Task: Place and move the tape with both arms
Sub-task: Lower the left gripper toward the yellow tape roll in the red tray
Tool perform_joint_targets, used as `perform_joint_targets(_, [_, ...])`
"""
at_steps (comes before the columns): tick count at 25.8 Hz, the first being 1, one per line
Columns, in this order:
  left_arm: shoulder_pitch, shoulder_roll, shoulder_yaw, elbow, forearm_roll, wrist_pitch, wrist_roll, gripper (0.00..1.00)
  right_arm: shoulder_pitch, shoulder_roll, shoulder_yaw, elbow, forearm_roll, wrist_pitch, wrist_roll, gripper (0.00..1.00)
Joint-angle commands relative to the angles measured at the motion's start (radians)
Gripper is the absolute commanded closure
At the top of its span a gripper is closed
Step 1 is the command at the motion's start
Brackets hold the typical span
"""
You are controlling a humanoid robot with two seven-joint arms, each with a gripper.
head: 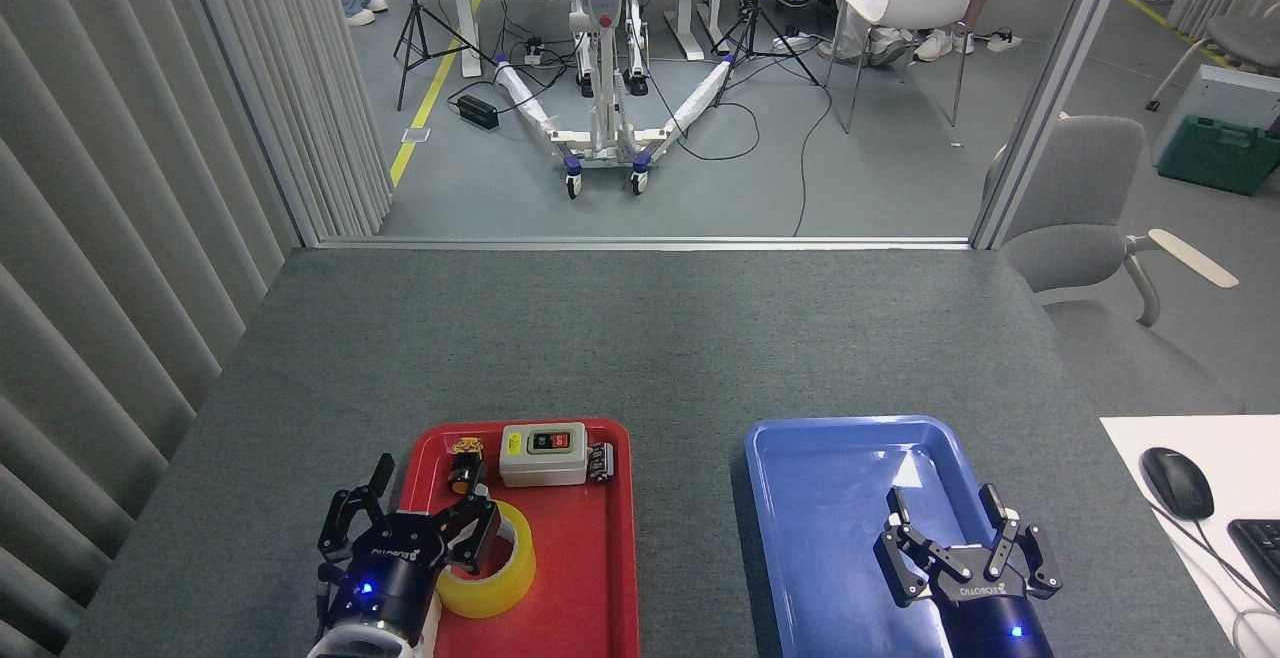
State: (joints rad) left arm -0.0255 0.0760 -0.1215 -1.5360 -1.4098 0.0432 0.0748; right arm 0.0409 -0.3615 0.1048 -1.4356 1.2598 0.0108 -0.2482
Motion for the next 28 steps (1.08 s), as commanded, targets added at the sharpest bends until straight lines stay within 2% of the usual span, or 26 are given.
perform_joint_targets(1, [0.033, 0.001, 0.033, -0.004, 0.0, -0.003, 0.026, 0.0, 0.001, -0.002, -0.004, -0.002, 0.0, 0.001, 0.0, 0.0])
perform_joint_targets(6, [0.027, -0.001, 0.039, -0.021, 0.068, 0.012, -0.001, 0.0, 0.001, -0.002, -0.002, -0.002, 0.0, 0.001, -0.002, 0.0])
perform_joint_targets(28, [0.024, 0.03, 0.059, -0.041, 0.094, -0.019, -0.003, 0.0, 0.008, 0.001, -0.004, -0.026, 0.0, -0.037, 0.007, 0.0])
